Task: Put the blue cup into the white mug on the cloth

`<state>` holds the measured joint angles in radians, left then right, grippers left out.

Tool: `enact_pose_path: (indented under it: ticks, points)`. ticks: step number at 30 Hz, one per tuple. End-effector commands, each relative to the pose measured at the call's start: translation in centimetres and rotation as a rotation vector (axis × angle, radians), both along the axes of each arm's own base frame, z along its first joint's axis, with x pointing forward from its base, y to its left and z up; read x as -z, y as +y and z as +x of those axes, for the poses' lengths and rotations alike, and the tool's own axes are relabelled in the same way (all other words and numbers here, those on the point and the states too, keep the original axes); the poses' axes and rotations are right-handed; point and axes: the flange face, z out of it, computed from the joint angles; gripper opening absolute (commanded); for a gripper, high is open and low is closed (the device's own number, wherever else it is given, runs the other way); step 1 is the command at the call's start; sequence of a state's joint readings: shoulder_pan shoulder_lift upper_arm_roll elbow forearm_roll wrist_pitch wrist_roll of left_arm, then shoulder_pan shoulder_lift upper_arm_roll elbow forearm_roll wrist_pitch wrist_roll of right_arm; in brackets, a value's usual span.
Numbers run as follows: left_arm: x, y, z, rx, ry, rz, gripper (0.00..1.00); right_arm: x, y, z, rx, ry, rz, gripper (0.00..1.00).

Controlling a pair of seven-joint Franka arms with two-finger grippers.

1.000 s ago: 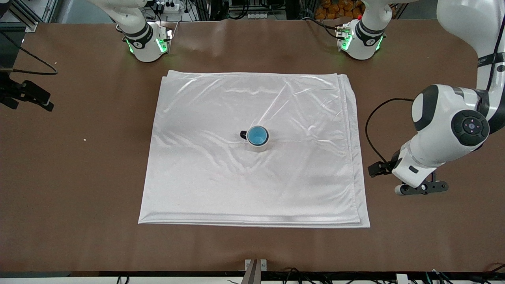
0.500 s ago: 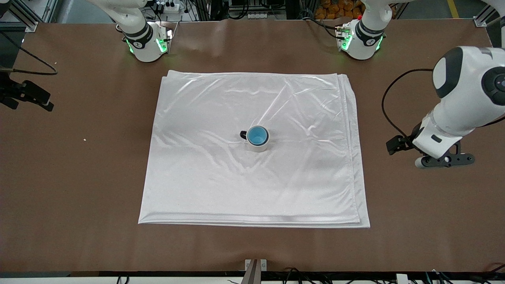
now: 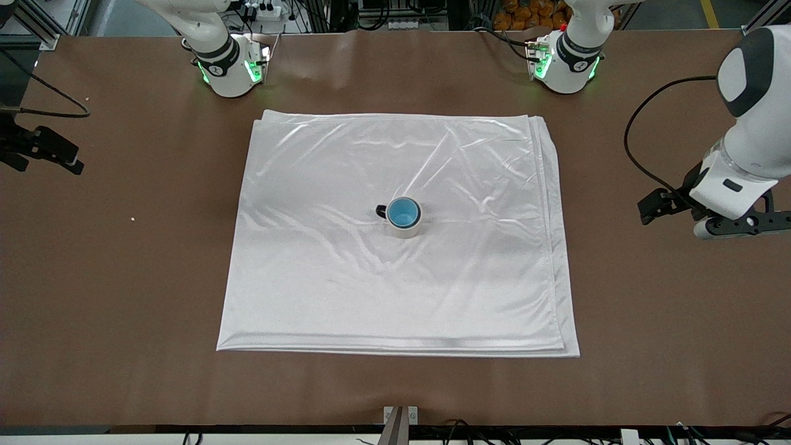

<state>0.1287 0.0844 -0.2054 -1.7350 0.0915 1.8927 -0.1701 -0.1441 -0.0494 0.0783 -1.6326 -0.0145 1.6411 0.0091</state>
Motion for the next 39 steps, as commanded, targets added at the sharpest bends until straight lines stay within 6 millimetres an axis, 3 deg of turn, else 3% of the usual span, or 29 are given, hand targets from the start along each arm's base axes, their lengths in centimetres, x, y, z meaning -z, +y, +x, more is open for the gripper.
enact_pose_path:
  ticks: [1, 8, 15, 21, 25, 32, 39]
  points:
    - [-2.5, 1.2, -0.9, 0.005, 0.018, -0.009, 1.0, -0.8, 0.0, -0.3, 0.017, -0.015, 0.016, 1.0]
    - [-3.9, 0.6, -1.6, 0.013, 0.015, -0.002, 1.0, -0.9, -0.6, -0.2, 0.026, -0.026, 0.014, 1.0]
    - [-6.2, 2.6, -3.0, 0.027, 0.008, -0.073, 1.0, -1.0, -1.2, -0.3, 0.037, -0.026, 0.016, 1.0]
    - [-7.6, 2.8, -3.9, 0.036, 0.002, -0.081, 1.0, -1.4, -0.6, -0.2, 0.028, -0.031, 0.016, 1.0]
    - [-9.6, 2.4, -4.9, 0.045, -0.003, -0.071, 1.0, -1.8, -0.4, 0.1, 0.023, -0.038, 0.015, 1.0]
    - [-12.9, 1.8, -4.9, 0.061, -0.06, -0.053, 1.0, -2.6, -0.2, 0.3, 0.035, -0.056, 0.018, 1.0]
    - [-13.2, 1.7, -5.2, 0.068, -0.041, -0.053, 1.0, -2.0, 0.7, 0.3, 0.029, -0.036, 0.018, 1.0]
